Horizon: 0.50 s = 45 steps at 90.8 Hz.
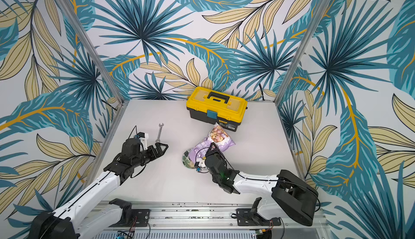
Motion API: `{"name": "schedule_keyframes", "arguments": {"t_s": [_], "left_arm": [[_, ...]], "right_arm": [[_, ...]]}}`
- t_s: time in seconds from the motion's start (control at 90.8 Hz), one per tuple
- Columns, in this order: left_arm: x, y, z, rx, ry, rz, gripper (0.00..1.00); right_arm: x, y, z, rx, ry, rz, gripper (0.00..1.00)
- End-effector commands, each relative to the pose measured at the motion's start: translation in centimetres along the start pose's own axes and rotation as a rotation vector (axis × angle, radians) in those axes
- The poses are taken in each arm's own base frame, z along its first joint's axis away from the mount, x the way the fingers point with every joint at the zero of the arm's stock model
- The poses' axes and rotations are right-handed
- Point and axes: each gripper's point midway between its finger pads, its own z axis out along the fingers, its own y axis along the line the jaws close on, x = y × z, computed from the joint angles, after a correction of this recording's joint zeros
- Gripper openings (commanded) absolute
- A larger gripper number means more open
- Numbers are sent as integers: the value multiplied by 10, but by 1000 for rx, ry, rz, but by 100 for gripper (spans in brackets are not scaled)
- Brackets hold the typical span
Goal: Pour the oats into the breakfast bowl
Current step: Pour the oats into the bowl.
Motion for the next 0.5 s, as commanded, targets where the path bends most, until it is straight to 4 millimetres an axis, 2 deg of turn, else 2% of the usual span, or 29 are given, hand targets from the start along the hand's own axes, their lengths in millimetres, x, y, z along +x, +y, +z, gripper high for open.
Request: {"name": "schedule_keyframes", "arguments": {"t_s": [0.0,0.485], "left_arm": [[-7,3,-6,-19,-41,10,100],[-9,8,-9,-45,-54,27,100]], "right_arm": [[22,-50,-4,125,84,136,0],[19,-57,-4,162,86,76,0]]}}
